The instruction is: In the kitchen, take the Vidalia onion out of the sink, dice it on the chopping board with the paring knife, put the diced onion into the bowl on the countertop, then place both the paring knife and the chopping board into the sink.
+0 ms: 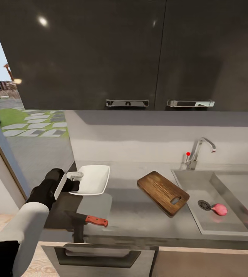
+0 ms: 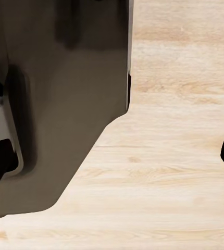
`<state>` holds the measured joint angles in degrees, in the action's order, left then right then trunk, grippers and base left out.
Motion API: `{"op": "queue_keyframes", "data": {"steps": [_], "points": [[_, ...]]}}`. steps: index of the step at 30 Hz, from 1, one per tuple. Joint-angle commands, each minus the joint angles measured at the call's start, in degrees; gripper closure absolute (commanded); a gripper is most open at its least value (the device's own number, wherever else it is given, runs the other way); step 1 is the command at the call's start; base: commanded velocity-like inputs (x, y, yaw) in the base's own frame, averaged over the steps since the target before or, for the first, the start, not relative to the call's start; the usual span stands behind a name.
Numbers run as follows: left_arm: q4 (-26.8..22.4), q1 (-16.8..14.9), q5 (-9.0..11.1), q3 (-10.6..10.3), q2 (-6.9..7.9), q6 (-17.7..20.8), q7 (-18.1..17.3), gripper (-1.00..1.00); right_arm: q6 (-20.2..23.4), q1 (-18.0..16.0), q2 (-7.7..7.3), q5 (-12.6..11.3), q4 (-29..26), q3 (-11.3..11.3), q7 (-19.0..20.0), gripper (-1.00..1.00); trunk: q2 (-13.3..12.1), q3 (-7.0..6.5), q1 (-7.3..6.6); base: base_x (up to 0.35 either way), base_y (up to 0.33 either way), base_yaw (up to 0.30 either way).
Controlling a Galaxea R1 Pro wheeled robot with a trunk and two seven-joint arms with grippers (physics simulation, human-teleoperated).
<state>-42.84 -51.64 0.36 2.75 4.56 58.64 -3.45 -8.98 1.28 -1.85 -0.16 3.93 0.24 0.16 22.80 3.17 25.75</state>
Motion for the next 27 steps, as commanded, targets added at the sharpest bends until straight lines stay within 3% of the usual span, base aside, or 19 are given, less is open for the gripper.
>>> {"op": "queue_keyframes", "data": {"steps": [1,11,22,27], "points": [[0.0,0.0,0.1,0.1,0.0,0.2,-0.2,1.0,-0.3,0.0,-0.02,0.0,0.1,0.0,0.0,-1.0,0.1,0.11,0.04,-0.007,0.0,0.0],[0.3,0.0,0.2,0.3,0.38,0.2,-0.2,1.0,-0.3,0.0,-0.03,0.0,0.1,0.0,0.0,-1.0,0.1,0.11,0.04,-0.001,0.0,0.0],[3.3,0.0,0.2,0.3,3.24,0.2,-0.3,1.0,-0.3,0.0,-0.01,0.0,0.1,0.0,0.0,-1.0,0.1,0.11,0.04,0.0,0.0,0.0],[3.8,0.0,0.2,0.3,3.65,0.2,-0.3,1.0,-0.3,0.0,-0.02,0.0,0.1,0.0,0.0,-1.0,0.1,0.11,0.04,0.0,0.0,0.0]]}}
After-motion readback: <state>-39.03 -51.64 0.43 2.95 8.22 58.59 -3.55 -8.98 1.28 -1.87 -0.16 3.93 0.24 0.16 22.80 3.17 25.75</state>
